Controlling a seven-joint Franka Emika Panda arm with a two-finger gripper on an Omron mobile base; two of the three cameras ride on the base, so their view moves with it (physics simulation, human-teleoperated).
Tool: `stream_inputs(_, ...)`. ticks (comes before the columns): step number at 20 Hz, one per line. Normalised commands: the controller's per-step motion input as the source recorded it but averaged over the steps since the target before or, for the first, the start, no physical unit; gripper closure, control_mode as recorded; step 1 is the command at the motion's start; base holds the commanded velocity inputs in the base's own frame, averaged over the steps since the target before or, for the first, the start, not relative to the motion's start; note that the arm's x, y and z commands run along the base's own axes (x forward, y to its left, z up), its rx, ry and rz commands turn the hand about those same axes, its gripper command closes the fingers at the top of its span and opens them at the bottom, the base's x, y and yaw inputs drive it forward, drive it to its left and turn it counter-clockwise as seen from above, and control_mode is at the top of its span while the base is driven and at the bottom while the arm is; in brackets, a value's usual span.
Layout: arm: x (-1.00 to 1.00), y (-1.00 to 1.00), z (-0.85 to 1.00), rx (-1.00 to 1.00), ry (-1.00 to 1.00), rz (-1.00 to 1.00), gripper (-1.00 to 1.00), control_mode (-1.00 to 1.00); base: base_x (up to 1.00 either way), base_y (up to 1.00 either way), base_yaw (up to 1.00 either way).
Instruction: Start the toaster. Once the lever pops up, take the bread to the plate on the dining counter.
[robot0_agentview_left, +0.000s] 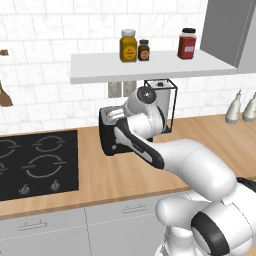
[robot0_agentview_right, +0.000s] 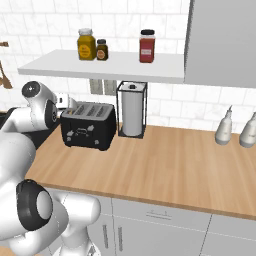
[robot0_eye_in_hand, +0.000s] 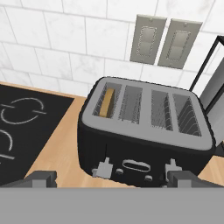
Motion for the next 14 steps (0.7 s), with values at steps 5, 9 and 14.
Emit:
stream_inputs(5, 0.00, 0.00, 0.00, 0.00, 0.00, 0.00, -1.00, -1.00, 0.00, 0.00, 0.00)
stream_inputs(9, 0.00, 0.00, 0.00, 0.00, 0.00, 0.00, -1.00, -1.00, 0.00, 0.00, 0.00)
stream_inputs(14, 0.00, 0.00, 0.00, 0.00, 0.00, 0.00, -1.00, -1.00, 0.00, 0.00, 0.00)
